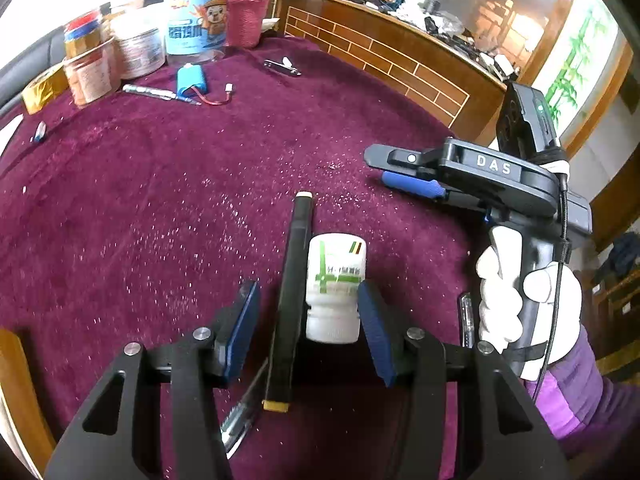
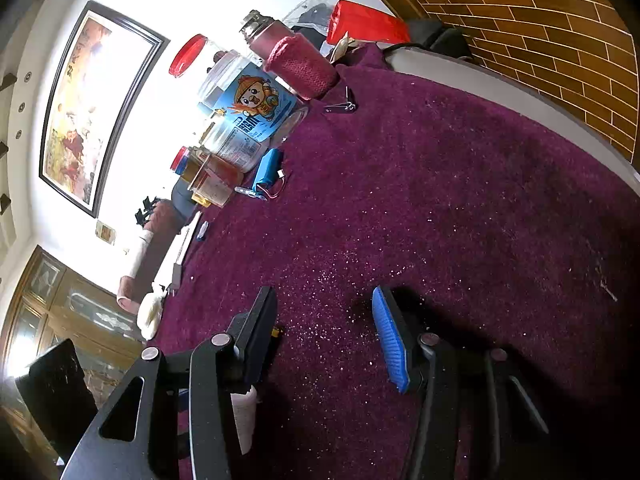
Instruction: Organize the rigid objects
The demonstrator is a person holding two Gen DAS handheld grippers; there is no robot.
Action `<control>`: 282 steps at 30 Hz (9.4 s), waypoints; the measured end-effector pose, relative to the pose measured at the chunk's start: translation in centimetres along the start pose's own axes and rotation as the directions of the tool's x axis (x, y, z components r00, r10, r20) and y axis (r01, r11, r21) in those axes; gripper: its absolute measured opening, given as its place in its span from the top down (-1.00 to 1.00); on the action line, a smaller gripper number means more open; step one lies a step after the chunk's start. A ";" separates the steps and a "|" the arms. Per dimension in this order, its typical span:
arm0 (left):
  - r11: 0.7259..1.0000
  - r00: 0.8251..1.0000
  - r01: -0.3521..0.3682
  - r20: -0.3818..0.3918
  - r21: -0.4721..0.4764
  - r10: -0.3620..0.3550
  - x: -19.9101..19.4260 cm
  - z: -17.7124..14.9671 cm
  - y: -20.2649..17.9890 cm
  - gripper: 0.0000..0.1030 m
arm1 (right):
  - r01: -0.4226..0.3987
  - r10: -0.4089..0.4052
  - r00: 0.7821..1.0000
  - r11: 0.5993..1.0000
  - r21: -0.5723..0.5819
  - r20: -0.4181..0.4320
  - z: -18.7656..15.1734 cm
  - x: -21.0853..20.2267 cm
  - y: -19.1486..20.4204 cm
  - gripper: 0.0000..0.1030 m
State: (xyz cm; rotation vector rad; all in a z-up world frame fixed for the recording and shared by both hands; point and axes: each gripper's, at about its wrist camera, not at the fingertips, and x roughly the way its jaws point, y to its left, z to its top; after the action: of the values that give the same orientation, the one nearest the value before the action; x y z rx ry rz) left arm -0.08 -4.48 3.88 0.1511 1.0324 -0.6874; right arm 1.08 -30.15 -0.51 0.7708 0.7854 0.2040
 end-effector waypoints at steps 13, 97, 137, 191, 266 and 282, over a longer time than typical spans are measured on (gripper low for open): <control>0.997 0.997 0.072 0.019 0.005 -0.072 -0.1 -0.8 -0.8 0.06 | 0.002 -0.002 1.000 1.000 -0.013 0.002 -0.1 0.1 0.2 0.08; 0.652 0.906 -0.038 0.250 -0.757 0.343 -20.3 -27.8 18.7 0.10 | -0.270 0.076 0.887 0.886 -0.377 -0.456 -16.5 1.8 24.4 0.42; 0.879 0.899 0.073 0.413 -0.470 0.146 -21.2 -18.9 11.0 -0.31 | 0.145 -0.198 0.966 0.946 -0.288 -0.163 -11.5 -5.4 11.3 0.24; 0.990 0.992 -0.008 0.120 -0.139 0.024 -3.3 -7.9 -0.4 0.88 | 0.363 -0.407 0.913 0.822 -0.439 -0.006 -14.1 -6.3 7.6 0.83; 0.663 0.698 -0.550 0.157 -0.508 0.699 -21.6 -19.2 10.2 -0.43 | -0.081 -0.063 0.979 0.752 -0.654 -0.194 -22.6 0.8 28.5 -0.01; 0.691 0.724 -0.574 0.123 -0.440 0.679 -19.4 -17.4 8.0 -0.43 | -0.061 -0.085 0.976 0.777 -0.627 -0.200 -21.9 0.3 26.4 -0.02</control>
State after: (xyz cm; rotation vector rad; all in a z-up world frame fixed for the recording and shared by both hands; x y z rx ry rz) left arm -14.54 18.04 9.28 0.0668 0.7434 0.1403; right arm -11.19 0.86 7.60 0.0968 0.8582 0.5208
